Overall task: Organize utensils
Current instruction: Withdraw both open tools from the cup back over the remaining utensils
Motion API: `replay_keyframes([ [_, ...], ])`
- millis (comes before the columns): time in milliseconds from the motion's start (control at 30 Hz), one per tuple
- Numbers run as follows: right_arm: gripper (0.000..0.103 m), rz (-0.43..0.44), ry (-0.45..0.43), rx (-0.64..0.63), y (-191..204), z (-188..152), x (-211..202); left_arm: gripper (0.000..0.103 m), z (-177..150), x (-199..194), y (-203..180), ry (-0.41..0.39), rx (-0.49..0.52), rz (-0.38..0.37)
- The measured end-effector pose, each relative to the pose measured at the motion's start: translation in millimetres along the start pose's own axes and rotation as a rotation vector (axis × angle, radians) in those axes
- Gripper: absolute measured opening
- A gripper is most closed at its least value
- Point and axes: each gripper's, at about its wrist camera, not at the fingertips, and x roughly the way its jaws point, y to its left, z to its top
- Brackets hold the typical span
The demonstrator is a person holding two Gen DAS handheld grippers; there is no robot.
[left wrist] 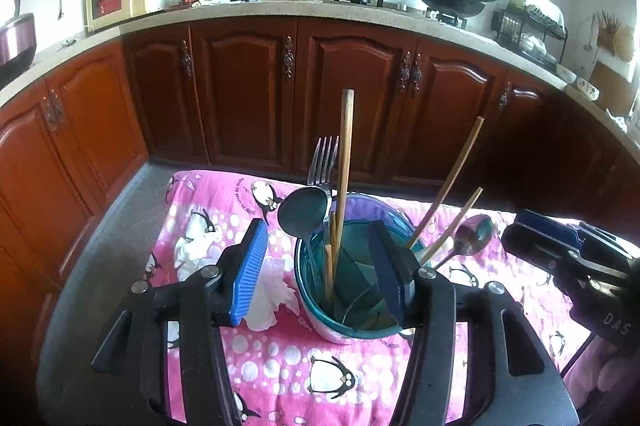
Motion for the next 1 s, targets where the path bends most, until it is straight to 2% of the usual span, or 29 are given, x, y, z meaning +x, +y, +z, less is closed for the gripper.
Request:
replay_keyframes([
  [267, 0.037, -0.012, -0.021, 0.009, 3, -5, -27, 0.06, -4, -28, -12, -0.028, 0.004, 0.001],
  [333, 0.041, -0.022, -0.027, 0.014, 0, -8, -35, 0.061, -4, -36, -17, -0.038, 0.008, -0.008],
  [533, 0.041, -0.053, -0.036, 0.046, -18, -20, -67, 0.066, -10, -59, -41, -0.052, 0.039, -0.067],
  [767, 0.043, -0.139, -0.015, 0.106, -66, -42, -106, 0.067, -21, -65, -75, -0.017, 0.078, -0.168],
  [1000, 0.043, -0.204, 0.063, 0.285, -145, -86, -122, 0.067, -45, -45, -114, 0.1, 0.127, -0.304],
])
